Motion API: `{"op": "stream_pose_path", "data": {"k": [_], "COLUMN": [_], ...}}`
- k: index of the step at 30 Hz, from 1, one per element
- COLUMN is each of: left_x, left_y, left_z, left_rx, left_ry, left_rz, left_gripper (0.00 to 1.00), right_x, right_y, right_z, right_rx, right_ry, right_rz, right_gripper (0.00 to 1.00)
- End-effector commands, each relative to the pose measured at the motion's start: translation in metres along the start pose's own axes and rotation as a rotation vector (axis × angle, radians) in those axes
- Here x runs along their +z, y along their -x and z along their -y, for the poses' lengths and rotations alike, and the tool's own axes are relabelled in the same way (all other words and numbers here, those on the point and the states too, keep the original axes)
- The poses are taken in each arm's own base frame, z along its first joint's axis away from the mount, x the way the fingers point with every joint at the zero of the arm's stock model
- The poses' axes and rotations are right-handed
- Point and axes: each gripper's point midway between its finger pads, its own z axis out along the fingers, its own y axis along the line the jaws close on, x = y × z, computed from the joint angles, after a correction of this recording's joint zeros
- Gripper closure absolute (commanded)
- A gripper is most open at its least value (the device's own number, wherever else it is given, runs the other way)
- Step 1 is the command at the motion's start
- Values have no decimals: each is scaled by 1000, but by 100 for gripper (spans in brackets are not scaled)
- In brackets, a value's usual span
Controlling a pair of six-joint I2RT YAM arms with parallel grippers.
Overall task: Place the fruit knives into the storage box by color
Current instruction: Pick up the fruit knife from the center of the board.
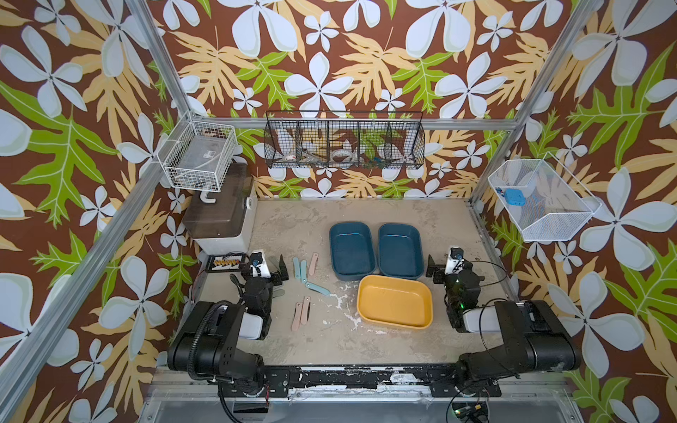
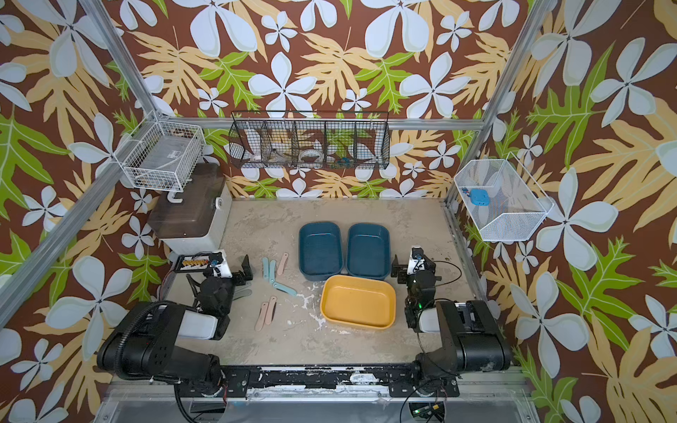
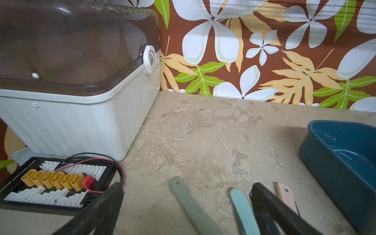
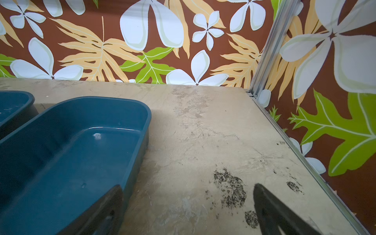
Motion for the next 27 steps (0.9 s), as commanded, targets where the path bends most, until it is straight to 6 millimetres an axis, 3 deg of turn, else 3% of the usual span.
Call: {"op": "stream_pose_path", "data": {"k": [1,27], "left_x": [0,1], "left_y": [9,9], "left_z": [1,-6], "left_rx": [1,-19], "left_ry": [-4,35], "left_rz": [35,32], "left_gripper": [0,0], "right_x": [0,0], "right_y": [4,4], "right_z": [0,0], "right_rx": [2,2], "right_ry": [-2,3], "right_rz": [14,14], "right_gripper": [1,1]}}
